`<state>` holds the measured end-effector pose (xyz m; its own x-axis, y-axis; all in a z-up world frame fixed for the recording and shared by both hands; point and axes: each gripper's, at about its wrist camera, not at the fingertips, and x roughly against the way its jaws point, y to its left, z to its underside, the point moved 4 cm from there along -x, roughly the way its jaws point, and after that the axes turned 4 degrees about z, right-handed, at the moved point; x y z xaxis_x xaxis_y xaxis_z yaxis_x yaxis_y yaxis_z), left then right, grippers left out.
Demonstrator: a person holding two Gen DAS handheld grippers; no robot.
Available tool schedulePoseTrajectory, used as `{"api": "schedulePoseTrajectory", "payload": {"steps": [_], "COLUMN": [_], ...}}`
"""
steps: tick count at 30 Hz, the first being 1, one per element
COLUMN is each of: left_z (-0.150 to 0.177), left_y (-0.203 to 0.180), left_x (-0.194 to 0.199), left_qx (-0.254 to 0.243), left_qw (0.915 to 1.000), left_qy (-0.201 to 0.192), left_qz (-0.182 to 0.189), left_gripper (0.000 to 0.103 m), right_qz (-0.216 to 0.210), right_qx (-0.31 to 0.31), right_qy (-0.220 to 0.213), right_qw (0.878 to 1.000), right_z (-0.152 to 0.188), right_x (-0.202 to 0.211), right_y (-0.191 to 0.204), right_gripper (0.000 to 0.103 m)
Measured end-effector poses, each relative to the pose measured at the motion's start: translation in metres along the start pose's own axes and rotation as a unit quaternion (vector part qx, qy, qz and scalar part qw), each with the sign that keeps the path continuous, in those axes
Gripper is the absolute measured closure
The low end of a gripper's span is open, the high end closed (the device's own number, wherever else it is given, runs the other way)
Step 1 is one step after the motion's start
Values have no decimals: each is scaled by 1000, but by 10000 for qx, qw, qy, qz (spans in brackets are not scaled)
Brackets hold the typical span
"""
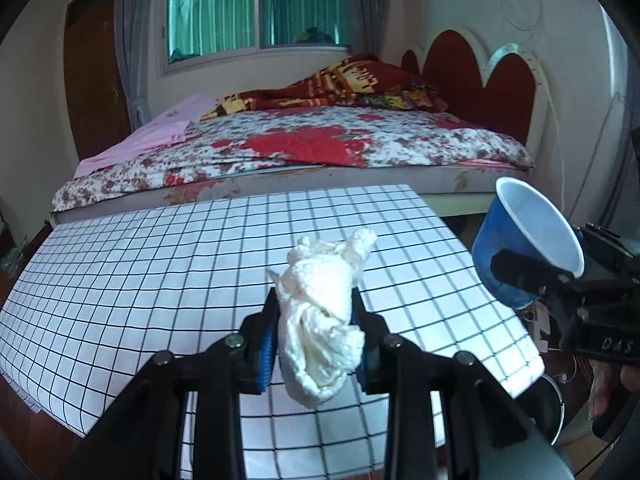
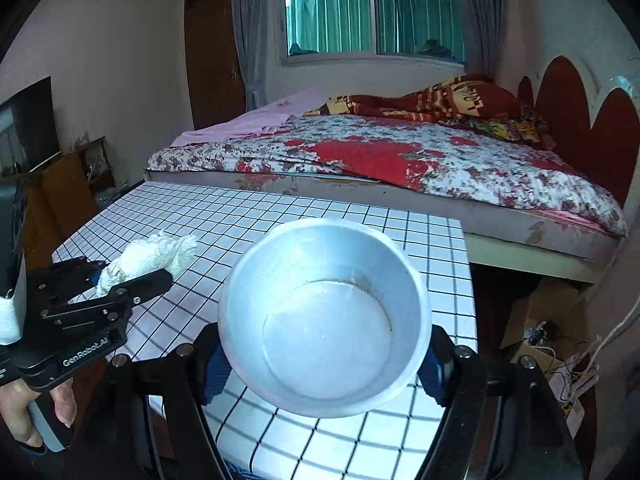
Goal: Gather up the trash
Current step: 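Lift the tissue and cup off the mattress with both tools, then carry the tissue and cup over the black bin and open both tools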
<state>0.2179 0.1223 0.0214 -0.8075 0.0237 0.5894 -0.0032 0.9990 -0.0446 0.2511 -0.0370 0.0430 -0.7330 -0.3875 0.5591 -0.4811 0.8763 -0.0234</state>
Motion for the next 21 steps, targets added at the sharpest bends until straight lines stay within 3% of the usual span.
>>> {"api": "schedulePoseTrajectory", "payload": {"steps": [6,21], "left_z": [2,21], "left_y": [-32,-99], "left_x": [8,11], "left_qx": [-138,-386], "left_qw": [9997,9968], "left_qy": [-97,-179], "left_qz": [179,672], "left_gripper": [71,71], "right_qz": [167,604], "right_qx": [41,-219], "right_qy": [-167,-198], "right_qw": [9997,9977], "right_z": [13,47], "right_x": [36,68], "right_y": [-15,-66], "right_gripper": [27,27]}}
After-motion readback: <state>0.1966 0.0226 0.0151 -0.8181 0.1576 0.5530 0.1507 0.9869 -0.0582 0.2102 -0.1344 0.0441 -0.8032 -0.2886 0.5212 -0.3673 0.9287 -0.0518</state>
